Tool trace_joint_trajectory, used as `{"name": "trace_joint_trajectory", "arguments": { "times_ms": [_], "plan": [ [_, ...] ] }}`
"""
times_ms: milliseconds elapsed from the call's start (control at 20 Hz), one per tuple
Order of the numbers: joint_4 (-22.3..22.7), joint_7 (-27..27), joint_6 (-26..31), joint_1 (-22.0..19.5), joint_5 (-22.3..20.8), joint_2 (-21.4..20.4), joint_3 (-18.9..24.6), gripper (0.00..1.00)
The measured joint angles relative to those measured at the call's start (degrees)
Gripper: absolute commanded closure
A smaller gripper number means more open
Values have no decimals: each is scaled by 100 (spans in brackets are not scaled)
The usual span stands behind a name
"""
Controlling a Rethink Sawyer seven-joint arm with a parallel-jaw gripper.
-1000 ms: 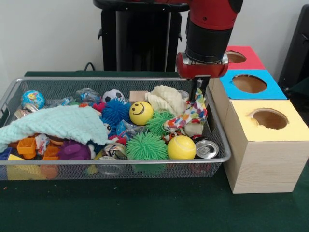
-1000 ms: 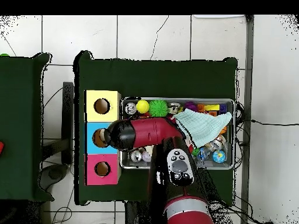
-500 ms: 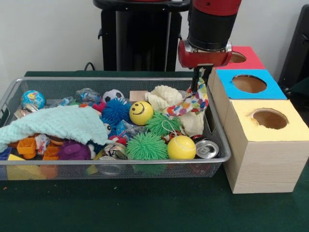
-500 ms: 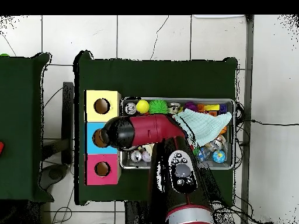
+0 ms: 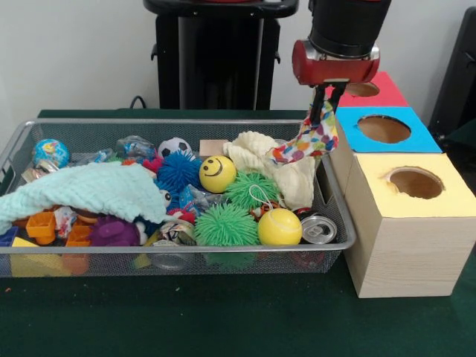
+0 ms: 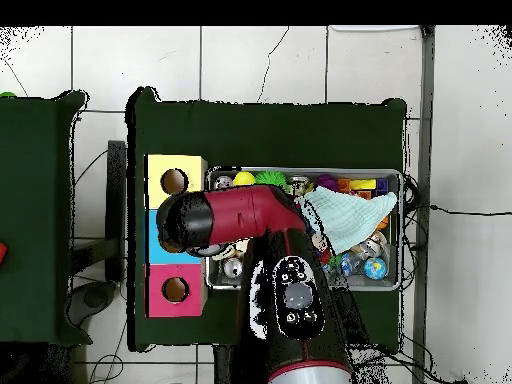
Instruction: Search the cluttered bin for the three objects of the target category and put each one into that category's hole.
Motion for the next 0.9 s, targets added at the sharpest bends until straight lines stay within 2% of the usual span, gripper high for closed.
{"name": "trace_joint_trajectory", "arguments": {
  "times_ms": [900],
  "plan": [
    [-415,0,917,407,-38,-530,87,100]
  ]
}}
